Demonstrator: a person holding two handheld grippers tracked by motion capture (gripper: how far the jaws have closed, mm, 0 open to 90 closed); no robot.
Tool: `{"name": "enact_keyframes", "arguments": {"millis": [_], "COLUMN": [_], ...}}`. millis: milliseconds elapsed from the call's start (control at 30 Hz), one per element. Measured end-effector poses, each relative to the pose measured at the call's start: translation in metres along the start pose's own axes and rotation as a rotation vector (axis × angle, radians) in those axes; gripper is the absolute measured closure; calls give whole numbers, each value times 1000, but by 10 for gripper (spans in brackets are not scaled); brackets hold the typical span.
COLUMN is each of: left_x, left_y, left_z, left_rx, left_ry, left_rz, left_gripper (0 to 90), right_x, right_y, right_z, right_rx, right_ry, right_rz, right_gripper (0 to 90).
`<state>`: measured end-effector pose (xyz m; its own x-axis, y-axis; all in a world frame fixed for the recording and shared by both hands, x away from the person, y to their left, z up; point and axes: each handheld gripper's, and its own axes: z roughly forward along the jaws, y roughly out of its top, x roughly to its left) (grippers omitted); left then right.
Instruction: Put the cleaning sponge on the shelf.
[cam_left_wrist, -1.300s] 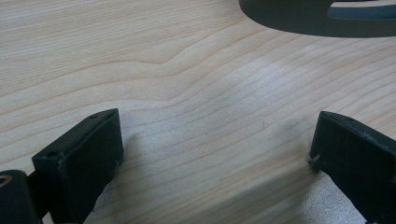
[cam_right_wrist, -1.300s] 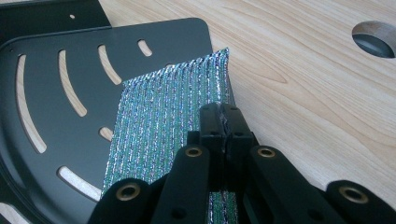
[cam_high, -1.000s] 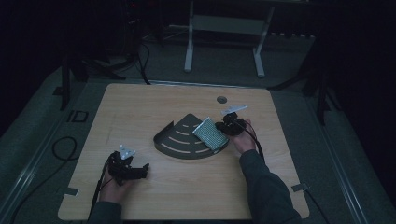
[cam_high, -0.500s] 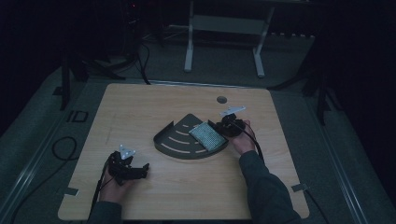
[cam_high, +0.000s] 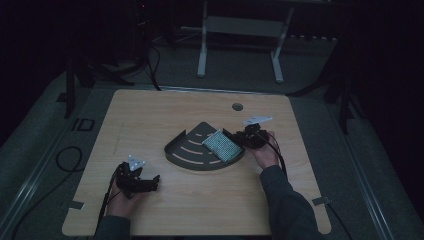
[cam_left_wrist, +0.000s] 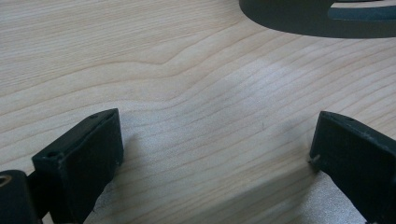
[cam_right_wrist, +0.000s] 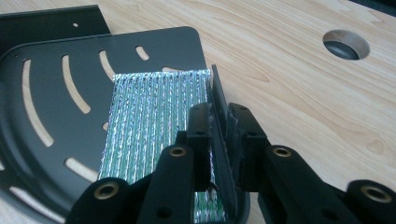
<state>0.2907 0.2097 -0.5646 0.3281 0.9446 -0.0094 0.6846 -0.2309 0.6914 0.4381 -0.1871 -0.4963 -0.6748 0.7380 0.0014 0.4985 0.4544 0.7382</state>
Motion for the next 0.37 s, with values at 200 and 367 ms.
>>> {"name": "enact_keyframes", "arguments": {"millis": [200,367], "left_x": [0,0], "left_y": [0,0], "left_z": [0,0], "left_rx": [0,0], "left_ry": [0,0], "left_rz": [0,0], "left_gripper": [28,28], "right_x": [-1,-2], "right_y": [-9,-13], "right_z": [-9,-16], "right_rx": [-9,-21], "right_ry": [4,6], "right_rz": [31,48], "right_gripper": [738,691]}}
